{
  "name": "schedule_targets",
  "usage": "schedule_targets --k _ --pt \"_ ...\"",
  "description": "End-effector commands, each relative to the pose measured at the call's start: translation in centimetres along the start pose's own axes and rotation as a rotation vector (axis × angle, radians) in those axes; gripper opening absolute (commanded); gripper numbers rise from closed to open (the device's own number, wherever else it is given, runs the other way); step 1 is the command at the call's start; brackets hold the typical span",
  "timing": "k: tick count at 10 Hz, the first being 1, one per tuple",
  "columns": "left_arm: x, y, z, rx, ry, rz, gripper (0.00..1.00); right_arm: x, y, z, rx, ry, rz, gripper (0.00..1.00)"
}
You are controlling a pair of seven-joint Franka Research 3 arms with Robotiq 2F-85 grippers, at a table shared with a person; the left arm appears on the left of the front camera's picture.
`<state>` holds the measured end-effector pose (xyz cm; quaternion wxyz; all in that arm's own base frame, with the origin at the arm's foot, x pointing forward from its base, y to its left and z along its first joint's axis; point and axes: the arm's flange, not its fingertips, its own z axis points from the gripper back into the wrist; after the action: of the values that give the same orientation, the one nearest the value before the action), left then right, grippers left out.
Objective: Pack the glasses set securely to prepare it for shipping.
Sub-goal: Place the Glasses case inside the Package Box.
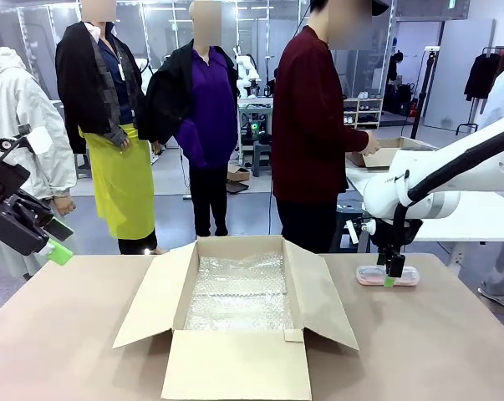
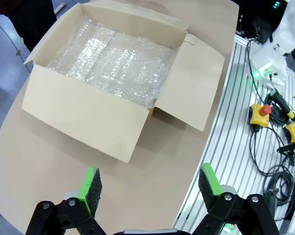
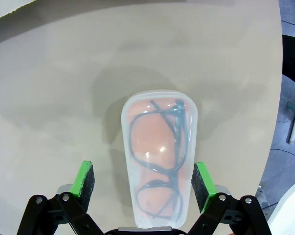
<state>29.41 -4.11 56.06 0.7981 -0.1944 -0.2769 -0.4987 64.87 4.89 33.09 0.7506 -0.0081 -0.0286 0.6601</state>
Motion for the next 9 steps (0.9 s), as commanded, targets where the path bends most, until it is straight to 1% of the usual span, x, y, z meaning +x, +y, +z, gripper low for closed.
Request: schedule_targets --k 1,6,7,8,9 --pt "0.0 0.0 0.1 -0.003 -0.012 -0.009 1.0 0.3 -0.5 -0.4 -0.041 0.036 -0.019 1.0" --pt "0.0 0.0 0.1 -0.003 -0.012 -0.009 1.0 0.2 -1.6 -2.1 -0.048 0.071 -0.076 1.0" --pt "0.0 0.0 0.1 -0.003 -0.012 -0.009 1.0 0.1 -1.6 -2.2 -0.048 0.064 -0.086 1.0" --pt "0.0 0.0 0.1 -0.003 -0.012 -0.009 1.0 0.0 -1.7 -2.2 -0.052 0.06 -0.091 0.74" --pt "0.0 0.0 0.1 -0.003 -0.012 -0.009 1.0 -0.1 -1.6 -2.0 -0.053 0.059 -0.086 0.43"
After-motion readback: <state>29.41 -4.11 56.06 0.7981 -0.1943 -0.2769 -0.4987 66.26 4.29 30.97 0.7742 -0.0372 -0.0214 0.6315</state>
